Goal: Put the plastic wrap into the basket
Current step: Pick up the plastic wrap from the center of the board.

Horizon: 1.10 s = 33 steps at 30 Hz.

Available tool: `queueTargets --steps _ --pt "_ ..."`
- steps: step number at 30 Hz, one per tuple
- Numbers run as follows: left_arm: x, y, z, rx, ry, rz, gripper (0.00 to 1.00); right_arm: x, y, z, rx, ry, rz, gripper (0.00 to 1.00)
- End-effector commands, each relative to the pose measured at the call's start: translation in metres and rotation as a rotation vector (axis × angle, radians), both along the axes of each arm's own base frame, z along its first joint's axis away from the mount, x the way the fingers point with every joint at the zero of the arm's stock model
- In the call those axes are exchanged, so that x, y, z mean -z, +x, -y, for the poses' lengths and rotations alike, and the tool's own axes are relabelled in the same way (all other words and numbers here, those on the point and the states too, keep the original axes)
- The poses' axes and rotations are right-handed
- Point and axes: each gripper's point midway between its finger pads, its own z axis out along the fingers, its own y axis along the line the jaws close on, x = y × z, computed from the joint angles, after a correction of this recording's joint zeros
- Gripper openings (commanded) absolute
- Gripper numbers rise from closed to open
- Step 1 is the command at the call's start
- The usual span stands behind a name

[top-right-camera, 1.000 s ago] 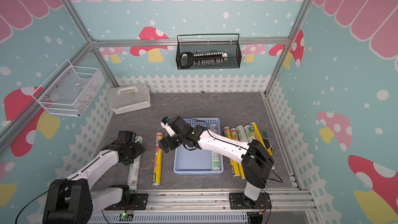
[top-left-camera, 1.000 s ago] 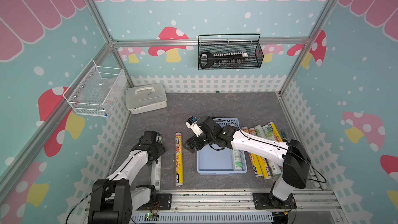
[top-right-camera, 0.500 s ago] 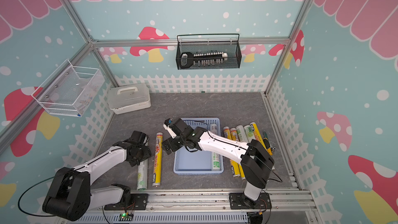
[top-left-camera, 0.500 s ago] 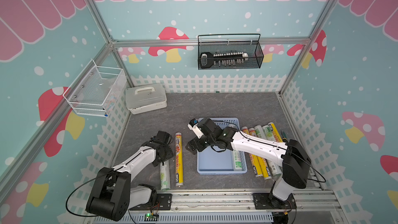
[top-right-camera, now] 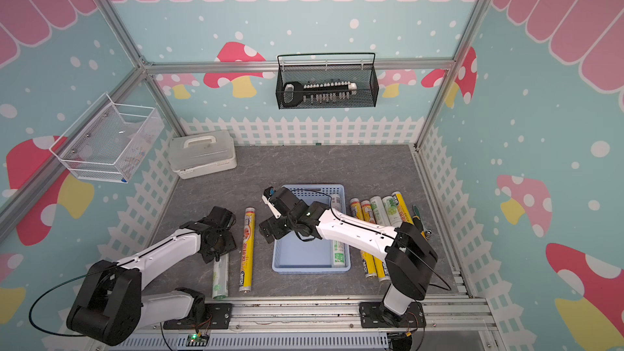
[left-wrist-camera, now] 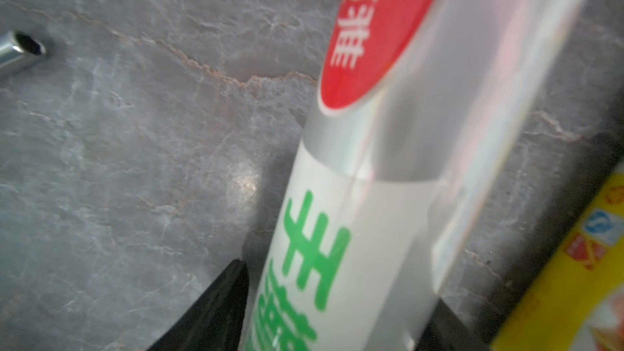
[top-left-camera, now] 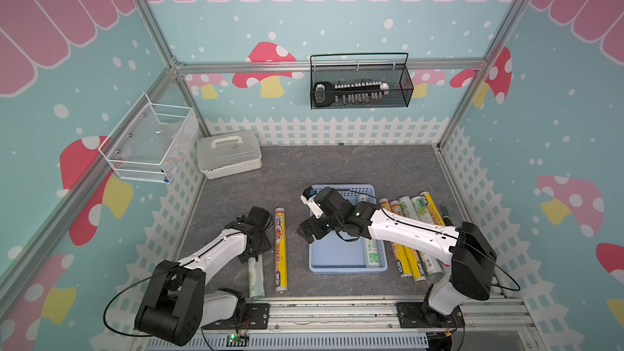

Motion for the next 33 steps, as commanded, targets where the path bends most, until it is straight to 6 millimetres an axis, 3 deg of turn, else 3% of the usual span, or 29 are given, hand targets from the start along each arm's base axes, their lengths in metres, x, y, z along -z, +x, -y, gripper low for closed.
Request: queueTargets --steps 1,6,11,15,22,27,33 --pt "0.001 0.002 -0.004 0.017 0.038 -0.018 0.71 -0.004 -0.001 0.008 0.022 -0.005 0.010 0.99" --pt "0.003 0.006 -0.002 0.040 0.040 -0.036 0.69 -0.002 -0.002 0.009 0.028 -0.008 0.006 0.99" --pt "0.002 0.009 0.000 0.053 0.033 -0.032 0.60 -0.005 -0.001 0.012 0.037 -0.007 0.014 0.99" --pt "-0.011 0.015 -0.004 0.046 0.052 0.027 0.50 -0.006 -0.001 0.014 0.044 -0.007 0.020 0.99" --pt "-0.051 0.034 0.002 0.068 0.044 0.163 0.28 -0.007 0.001 0.016 0.058 -0.010 0.028 0.99" --pt "-0.092 0.047 0.009 0.094 0.026 0.263 0.21 -0.012 0.005 0.023 0.095 -0.013 0.045 0.99" --pt "-0.151 0.076 0.047 0.189 -0.096 0.421 0.15 -0.031 0.023 0.055 0.242 0.002 0.105 0.99"
